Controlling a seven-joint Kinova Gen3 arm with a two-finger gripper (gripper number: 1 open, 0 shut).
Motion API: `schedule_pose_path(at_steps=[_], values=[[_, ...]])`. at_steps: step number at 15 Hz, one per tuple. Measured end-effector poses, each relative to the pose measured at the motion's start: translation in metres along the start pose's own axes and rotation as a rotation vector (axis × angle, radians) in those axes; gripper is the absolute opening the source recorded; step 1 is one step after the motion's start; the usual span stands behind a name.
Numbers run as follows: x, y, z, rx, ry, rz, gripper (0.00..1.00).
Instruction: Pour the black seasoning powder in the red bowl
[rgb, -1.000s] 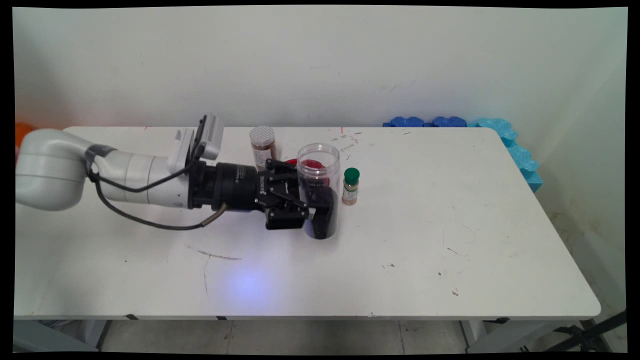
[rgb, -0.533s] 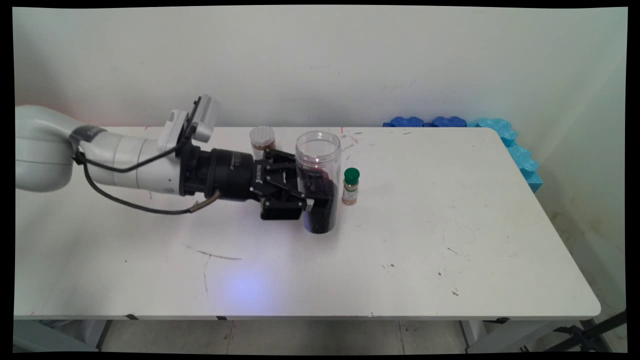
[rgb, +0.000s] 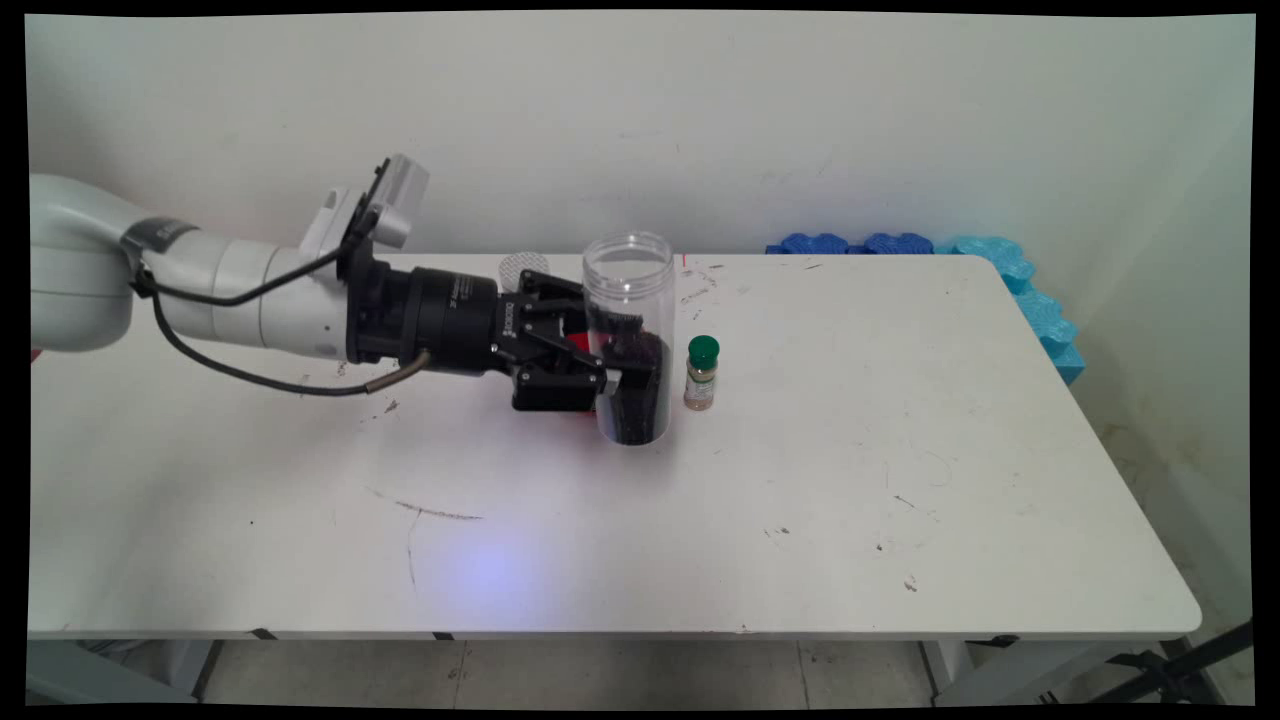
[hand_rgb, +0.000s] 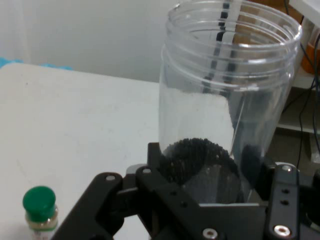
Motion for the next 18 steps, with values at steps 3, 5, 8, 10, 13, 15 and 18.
schedule_pose_path(at_steps=[3,5,8,10,13,15,18], values=[[0.009,-0.001,-0.001,-0.01,0.006,0.003,0.0],[0.018,-0.001,-0.004,-0.016,0.004,-0.003,0.0],[0.028,-0.002,-0.008,-0.016,-0.016,-0.033,0.0],[0.034,-0.003,-0.01,-0.014,-0.034,-0.052,0.0],[0.047,-0.005,-0.015,-0.008,-0.066,-0.084,0.0],[0.052,-0.005,-0.016,-0.009,-0.075,-0.091,0.0],[0.056,-0.007,-0.018,-0.015,-0.08,-0.096,0.0]])
